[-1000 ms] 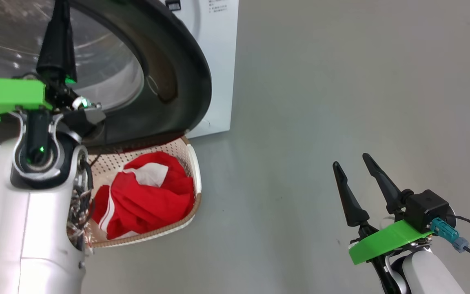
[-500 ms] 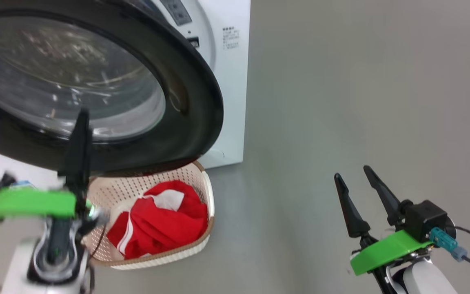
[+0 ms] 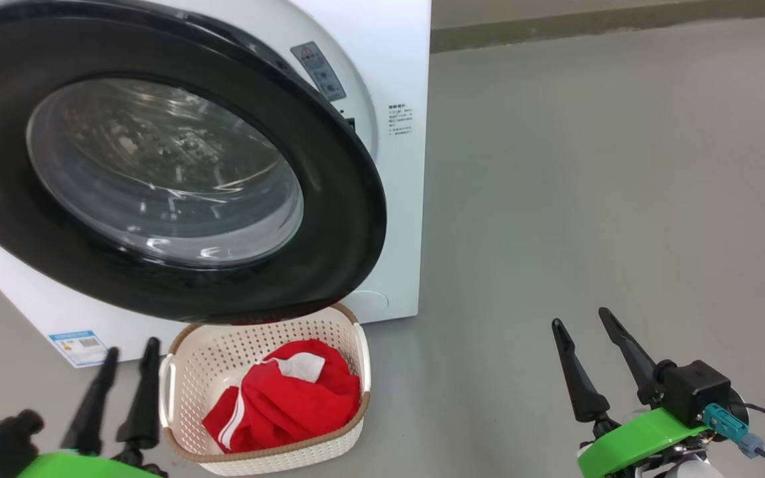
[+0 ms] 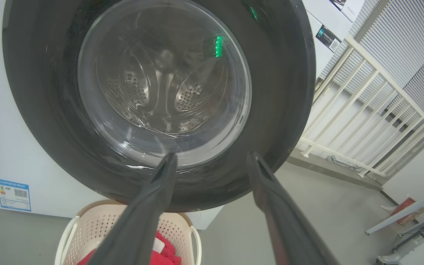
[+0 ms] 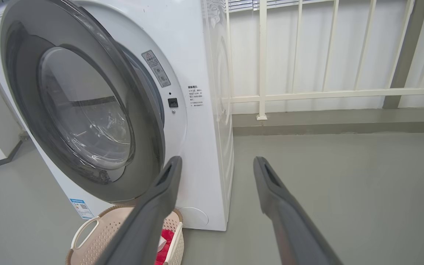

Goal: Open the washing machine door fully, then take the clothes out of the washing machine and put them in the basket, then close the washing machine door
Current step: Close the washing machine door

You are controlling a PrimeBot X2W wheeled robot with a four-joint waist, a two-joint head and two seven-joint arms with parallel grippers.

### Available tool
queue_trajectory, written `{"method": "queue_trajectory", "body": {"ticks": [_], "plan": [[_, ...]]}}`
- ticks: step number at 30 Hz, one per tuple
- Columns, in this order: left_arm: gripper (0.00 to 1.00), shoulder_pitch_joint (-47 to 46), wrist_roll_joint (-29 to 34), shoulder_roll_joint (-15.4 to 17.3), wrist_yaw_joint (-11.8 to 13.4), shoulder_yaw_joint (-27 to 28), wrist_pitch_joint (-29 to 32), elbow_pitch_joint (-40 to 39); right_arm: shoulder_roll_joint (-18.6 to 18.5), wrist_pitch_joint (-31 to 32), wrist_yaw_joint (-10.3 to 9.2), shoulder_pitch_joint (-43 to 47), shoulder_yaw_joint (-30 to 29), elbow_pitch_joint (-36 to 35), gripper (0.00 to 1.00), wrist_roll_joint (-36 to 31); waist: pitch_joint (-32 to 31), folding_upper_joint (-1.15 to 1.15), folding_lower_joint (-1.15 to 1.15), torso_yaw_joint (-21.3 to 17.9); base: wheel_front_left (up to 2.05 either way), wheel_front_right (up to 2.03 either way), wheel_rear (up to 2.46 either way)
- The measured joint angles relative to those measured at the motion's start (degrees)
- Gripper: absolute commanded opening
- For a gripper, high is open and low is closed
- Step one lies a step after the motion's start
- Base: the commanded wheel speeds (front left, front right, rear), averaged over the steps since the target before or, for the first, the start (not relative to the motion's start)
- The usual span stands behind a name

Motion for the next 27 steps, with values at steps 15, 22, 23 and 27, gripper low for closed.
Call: {"method": "queue_trajectory", "body": {"ticks": [15,22,23,27], "plan": [[1.0,11.6,28.7,-10.7,-2.4,13.5,0.0,-8.9,0.1,0.0,0.0,1.9,-1.8,-1.5,1.0,-0.4,-2.7,0.0,0.0,1.1,0.0,0.0,0.0],[1.0,13.1,34.8,-11.7,-3.8,14.7,0.0,-6.9,0.1,0.0,0.0,2.8,-2.0,-1.7,1.0,-0.4,-3.0,0.0,0.0,1.3,0.0,0.0,0.0],[1.0,13.1,35.4,-11.9,-3.8,14.8,0.0,-6.3,0.1,0.0,0.0,2.8,-2.0,-1.7,1.0,-0.4,-3.0,0.0,0.0,1.3,0.0,0.0,0.0],[1.0,13.1,36.8,-12.1,-3.9,14.7,0.0,-5.5,0.2,0.0,0.01,2.8,-2.0,-1.7,1.0,-0.4,-3.1,0.0,0.0,1.5,0.0,0.0,0.0]]}}
